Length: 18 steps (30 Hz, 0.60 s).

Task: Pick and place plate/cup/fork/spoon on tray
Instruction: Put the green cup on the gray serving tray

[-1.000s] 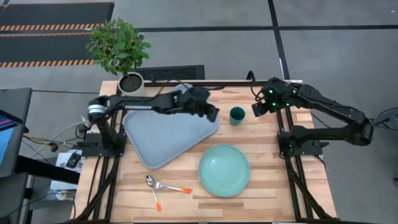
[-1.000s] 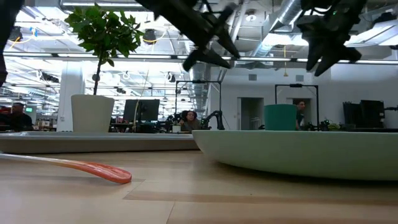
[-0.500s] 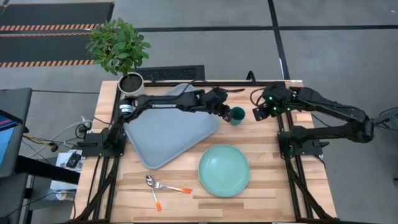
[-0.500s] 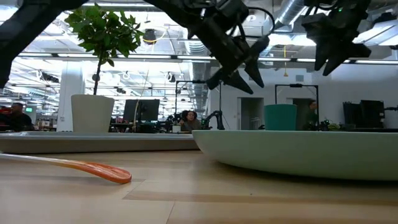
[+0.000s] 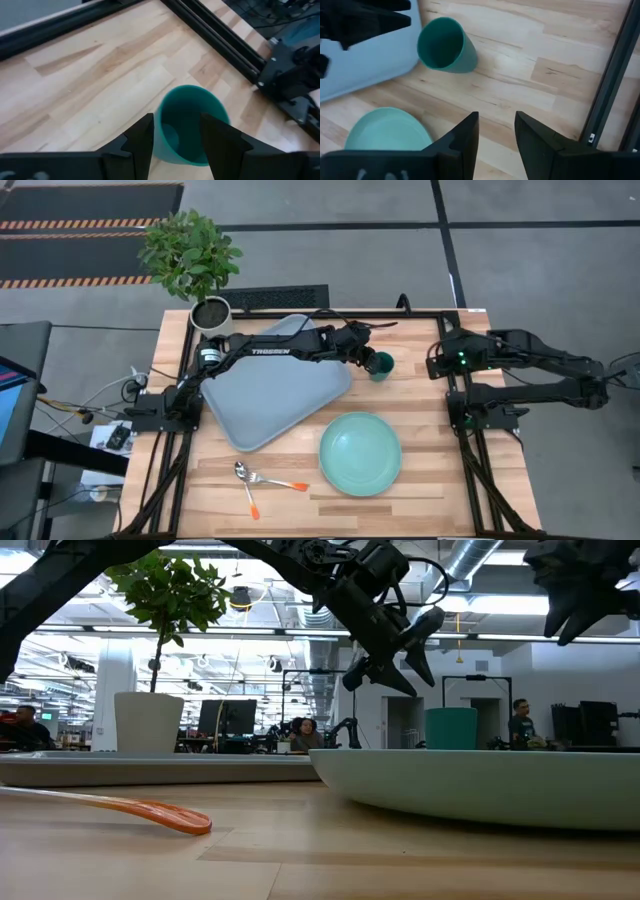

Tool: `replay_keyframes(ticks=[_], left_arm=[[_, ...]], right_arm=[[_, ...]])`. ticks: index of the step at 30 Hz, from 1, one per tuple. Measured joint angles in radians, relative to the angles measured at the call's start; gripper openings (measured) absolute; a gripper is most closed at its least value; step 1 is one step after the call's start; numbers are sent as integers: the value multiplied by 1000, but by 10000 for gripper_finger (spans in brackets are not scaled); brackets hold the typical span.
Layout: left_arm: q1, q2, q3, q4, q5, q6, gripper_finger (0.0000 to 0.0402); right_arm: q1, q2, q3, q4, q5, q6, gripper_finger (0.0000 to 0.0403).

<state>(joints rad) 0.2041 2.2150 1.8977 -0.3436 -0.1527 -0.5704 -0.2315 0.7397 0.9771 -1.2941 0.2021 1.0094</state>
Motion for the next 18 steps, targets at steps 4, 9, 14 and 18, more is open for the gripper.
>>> replay_keyframes(ticks=[4,9,14,18], left_arm=[[-7,10,1,16,-26,7,144],[-14,48,-2,-14,16,-7,144],[-15,45,-2,-42,-36,-17,144],[-15,45,-2,-34,-17,-18,144]], right_arm=[[32,-24,0,-5,36,41,150],[59,-35,0,-9,59,64,149],[82,-34,0,-9,63,65,146],[92,-34,0,-8,63,66,146]])
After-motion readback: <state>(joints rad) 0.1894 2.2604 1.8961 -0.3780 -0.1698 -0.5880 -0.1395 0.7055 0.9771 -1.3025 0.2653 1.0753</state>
